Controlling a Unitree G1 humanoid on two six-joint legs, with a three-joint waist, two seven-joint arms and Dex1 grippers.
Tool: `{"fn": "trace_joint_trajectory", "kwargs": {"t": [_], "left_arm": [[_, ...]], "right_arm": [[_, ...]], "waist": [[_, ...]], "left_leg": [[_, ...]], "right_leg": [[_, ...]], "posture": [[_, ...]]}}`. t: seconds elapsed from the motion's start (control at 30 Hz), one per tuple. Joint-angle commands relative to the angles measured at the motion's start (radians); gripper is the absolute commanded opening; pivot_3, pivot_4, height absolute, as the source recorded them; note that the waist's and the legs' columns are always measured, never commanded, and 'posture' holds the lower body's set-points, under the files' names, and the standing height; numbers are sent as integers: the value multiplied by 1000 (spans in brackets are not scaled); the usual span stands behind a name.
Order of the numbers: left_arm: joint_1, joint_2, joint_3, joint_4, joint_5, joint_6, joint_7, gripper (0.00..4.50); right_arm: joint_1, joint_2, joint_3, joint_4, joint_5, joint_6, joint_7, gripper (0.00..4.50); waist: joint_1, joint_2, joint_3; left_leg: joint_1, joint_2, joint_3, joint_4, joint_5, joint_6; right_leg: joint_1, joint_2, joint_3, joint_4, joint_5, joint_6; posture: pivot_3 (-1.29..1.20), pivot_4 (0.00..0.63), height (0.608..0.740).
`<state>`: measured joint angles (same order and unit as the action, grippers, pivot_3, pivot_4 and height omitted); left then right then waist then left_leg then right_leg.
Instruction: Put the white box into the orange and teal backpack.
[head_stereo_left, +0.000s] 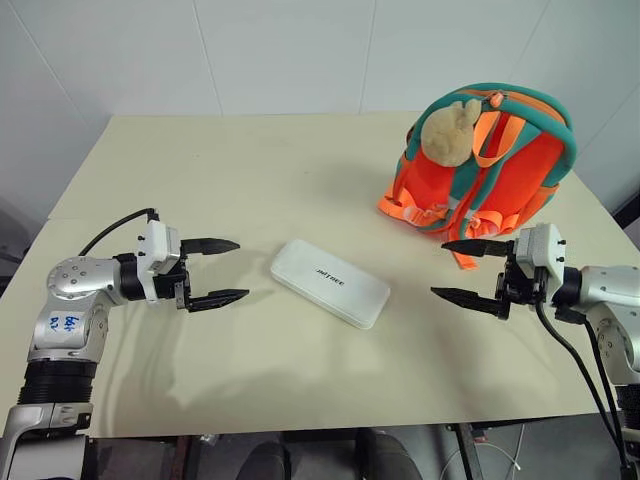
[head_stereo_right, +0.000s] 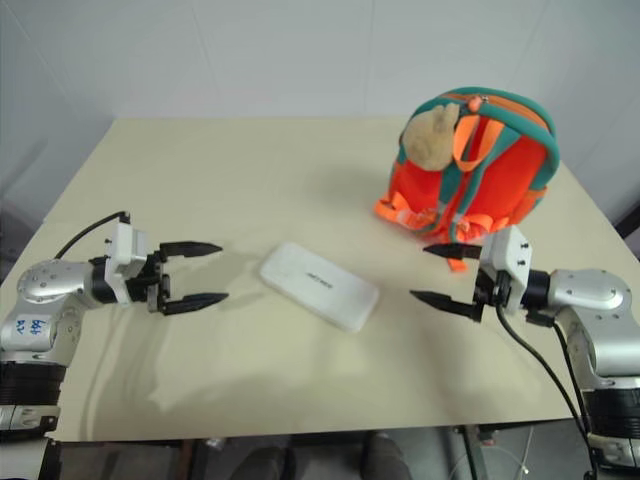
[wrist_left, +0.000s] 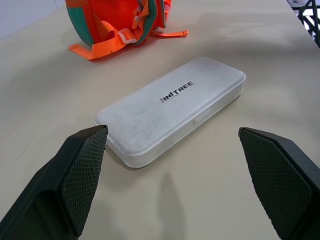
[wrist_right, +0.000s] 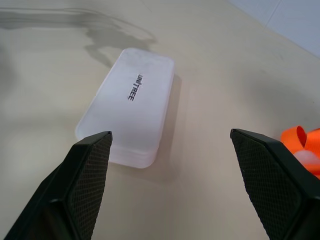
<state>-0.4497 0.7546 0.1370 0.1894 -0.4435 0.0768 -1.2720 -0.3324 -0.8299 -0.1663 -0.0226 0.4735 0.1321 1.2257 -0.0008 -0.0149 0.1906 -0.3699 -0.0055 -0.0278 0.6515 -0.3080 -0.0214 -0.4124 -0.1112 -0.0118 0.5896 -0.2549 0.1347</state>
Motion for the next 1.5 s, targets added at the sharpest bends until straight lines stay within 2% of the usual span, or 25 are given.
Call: {"fn": "trace_joint_trajectory", "kwargs": {"t": [0.03, 0.3, 0.33, 0.4, 0.6, 0.77, 0.8, 0.83, 1.03, 1.2, 1.5], "left_arm": [[-26, 2, 11, -29, -21, 16, -2, 4464], [-42, 2, 5, 10, -9, 14, -20, 4464], [-57, 0, 3, 34, -2, -1, -26, 4285], [-74, 2, 5, 67, 4, -16, -39, 3864], [-140, 7, -6, 237, 81, -104, -24, 2055], [-240, -21, -80, 434, 189, -226, -44, 469], [-254, -25, -86, 461, 198, -243, -47, 131], [-272, -38, -97, 488, 208, -250, -50, 0], [-386, -127, -137, 658, 290, -344, 33, 0], [-448, -175, -153, 760, 342, -396, 100, 0], [-472, -236, -169, 825, 395, -430, 154, 0]], "right_arm": [[-14, -12, -5, -20, -11, -2, -12, 4500], [60, 17, 5, -130, 3, 45, -59, 4500], [64, 30, 13, -141, 5, 45, -63, 4317], [71, 48, 29, -163, 0, 54, -79, 3890], [86, 96, 85, -201, -62, 78, -176, 1839], [83, 107, 153, -182, -137, 118, -233, 123], [83, 109, 160, -179, -147, 122, -244, 137], [92, 114, 183, -175, -173, 133, -266, 123], [129, 185, 243, -186, -236, 185, -367, 123], [145, 195, 263, -212, -234, 223, -372, 123], [151, 217, 276, -251, -228, 270, -381, 123]], "waist": [[0, 0, 0], [1, 0, 0], [1, 0, 0], [1, 0, 0], [0, 0, 0], [5, 0, 0], [6, 0, 0], [6, 0, 0], [13, -1, -1], [7, -1, -1], [3, -2, -1]], "left_leg": [[0, 0, 0, 0, 0, 0], [0, 0, 0, 0, 0, 0], [0, 0, 0, 0, 0, 0], [0, 0, 0, 1, 0, 0], [1, 0, 0, 2, 0, 0], [-1, 0, 0, 2, 0, 0], [-1, -1, 0, 2, 0, 0], [-1, -1, 0, 2, 0, 0], [-2, -1, 0, 3, 0, 0], [-2, -1, 1, 5, -1, 1], [-2, -1, 1, 5, -1, 2]], "right_leg": [[0, 0, 0, 0, 0, 0], [0, 0, 0, 0, 0, 0], [0, 0, 0, 0, 0, 0], [0, 0, 0, 0, 0, 0], [0, 0, 0, 2, 0, 0], [0, 0, 0, 1, 0, 0], [0, 0, 0, 1, 0, 0], [0, 0, 0, 1, 0, 0], [-1, 1, -1, 1, 0, 0], [0, 1, 0, 2, 1, 1], [0, 1, 0, 2, 1, 1]], "posture": [[0, 150, 740], [0, 150, 740], [0, 150, 740], [0, 150, 740], [0, 150, 740], [0, 150, 740], [0, 150, 740], [0, 150, 740], [0, 150, 740], [0, 150, 740], [0, 150, 740]]}}
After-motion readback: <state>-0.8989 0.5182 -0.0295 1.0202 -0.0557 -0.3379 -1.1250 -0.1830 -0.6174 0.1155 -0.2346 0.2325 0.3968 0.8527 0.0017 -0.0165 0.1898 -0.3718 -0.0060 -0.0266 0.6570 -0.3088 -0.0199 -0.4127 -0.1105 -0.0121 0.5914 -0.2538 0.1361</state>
